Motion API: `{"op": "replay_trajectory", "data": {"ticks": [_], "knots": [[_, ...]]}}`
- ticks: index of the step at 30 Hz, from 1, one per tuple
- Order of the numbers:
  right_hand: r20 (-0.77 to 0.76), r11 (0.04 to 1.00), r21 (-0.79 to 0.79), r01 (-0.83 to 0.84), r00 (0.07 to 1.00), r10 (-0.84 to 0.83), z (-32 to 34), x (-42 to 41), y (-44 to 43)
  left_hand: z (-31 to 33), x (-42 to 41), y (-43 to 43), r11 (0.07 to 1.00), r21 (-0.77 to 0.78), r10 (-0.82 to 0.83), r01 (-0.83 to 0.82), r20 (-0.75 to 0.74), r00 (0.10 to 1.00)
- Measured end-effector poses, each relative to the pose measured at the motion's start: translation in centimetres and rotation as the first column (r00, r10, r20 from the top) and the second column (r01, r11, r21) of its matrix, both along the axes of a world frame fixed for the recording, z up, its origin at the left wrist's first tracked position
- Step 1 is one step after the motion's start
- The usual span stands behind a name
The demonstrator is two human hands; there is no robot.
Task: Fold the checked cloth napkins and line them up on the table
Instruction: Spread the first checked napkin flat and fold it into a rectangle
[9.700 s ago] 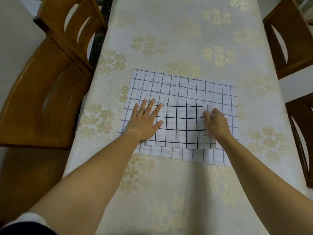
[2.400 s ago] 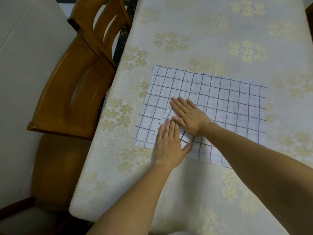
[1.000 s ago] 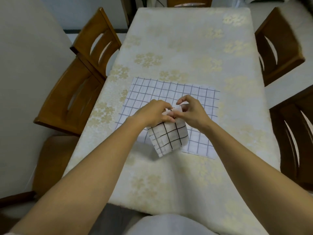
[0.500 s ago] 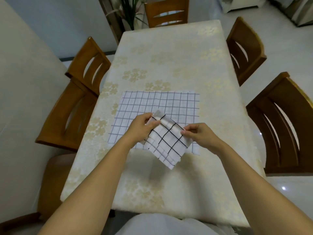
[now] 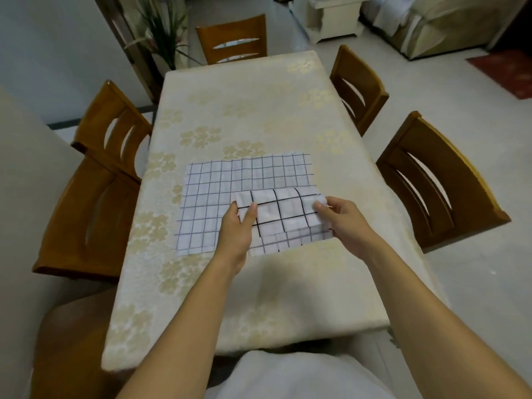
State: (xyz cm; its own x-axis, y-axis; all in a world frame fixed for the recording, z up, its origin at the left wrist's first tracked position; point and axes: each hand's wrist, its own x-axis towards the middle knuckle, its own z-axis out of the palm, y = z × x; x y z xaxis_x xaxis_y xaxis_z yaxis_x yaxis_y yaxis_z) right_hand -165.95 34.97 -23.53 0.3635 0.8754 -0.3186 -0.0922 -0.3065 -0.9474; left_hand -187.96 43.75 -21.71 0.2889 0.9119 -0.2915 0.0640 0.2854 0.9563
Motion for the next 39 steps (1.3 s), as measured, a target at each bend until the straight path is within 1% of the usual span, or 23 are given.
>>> {"op": "replay_trajectory", "data": {"ticks": [2, 3, 5, 7, 10, 13, 15, 20, 26, 29, 31, 34, 37, 39], "knots": [[0.064, 0.998, -0.048, -0.052, 0.996, 0.055, 1.3, -1.2, -1.2, 0.4, -1.4, -0.6, 0.995, 0.065, -0.078, 0.08, -0.023, 0.997], [0.095, 0.996, -0.074, -0.045, 0.994, 0.052, 2.0, -1.9, -1.9, 0.7, -1.8, -0.8, 0.991, 0.081, -0.108, 0.109, -0.026, 0.994], [0.124, 0.996, -0.078, 0.03, 0.992, -0.02, 3.0, -2.9, -3.6, 1.3, -2.2, -1.9, 0.977, 0.11, -0.18, 0.181, -0.018, 0.983], [0.119, 0.993, -0.036, 0.115, 0.987, -0.11, 3.8, -4.1, -5.8, 1.1, -2.0, -3.0, 0.957, 0.107, -0.27, 0.269, -0.002, 0.963], [0.107, 0.97, -0.028, 0.242, 0.965, -0.238, 4.0, -4.9, -9.7, 0.8, -1.3, -5.5, 0.919, 0.083, -0.388, 0.385, 0.03, 0.921], [0.238, 0.957, -0.039, 0.288, 0.933, -0.271, 4.2, -5.1, -12.6, 0.3, -0.7, -8.1, 0.916, 0.075, -0.399, 0.395, 0.049, 0.916], [0.306, 0.946, -0.014, 0.324, 0.902, -0.305, 4.4, -4.9, -13.8, 0.4, 0.0, -9.6, 0.906, 0.114, -0.411, 0.407, 0.015, 0.912], [0.339, 0.909, 0.023, 0.416, 0.852, -0.399, 4.5, -2.9, -16.0, 1.7, 3.0, -11.3, 0.874, 0.225, -0.414, 0.43, -0.117, 0.903], [0.334, 0.864, 0.071, 0.498, 0.805, -0.491, 3.7, 3.2, -20.9, 1.9, 10.4, -15.0, 0.829, 0.279, -0.427, 0.484, -0.242, 0.871], [0.343, 0.852, 0.05, 0.521, 0.793, -0.504, 3.0, 8.2, -24.4, 1.7, 15.7, -18.6, 0.82, 0.303, -0.412, 0.485, -0.276, 0.869], [0.339, 0.832, 0.065, 0.55, 0.772, -0.537, 2.7, 12.0, -27.2, 1.6, 19.7, -21.2, 0.812, 0.288, -0.428, 0.507, -0.296, 0.854], [0.337, 0.788, 0.086, 0.61, 0.726, -0.599, 2.8, 18.0, -31.8, 1.9, 26.3, -25.1, 0.794, 0.281, -0.463, 0.539, -0.297, 0.835], [0.378, 0.745, 0.096, 0.66, 0.668, -0.641, 3.4, 23.4, -36.0, 2.8, 32.6, -28.9, 0.765, 0.313, -0.493, 0.563, -0.28, 0.824], [0.399, 0.73, 0.092, 0.677, 0.647, -0.65, 4.0, 26.7, -38.3, 3.3, 36.1, -31.0, 0.759, 0.312, -0.512, 0.571, -0.255, 0.82]]}}
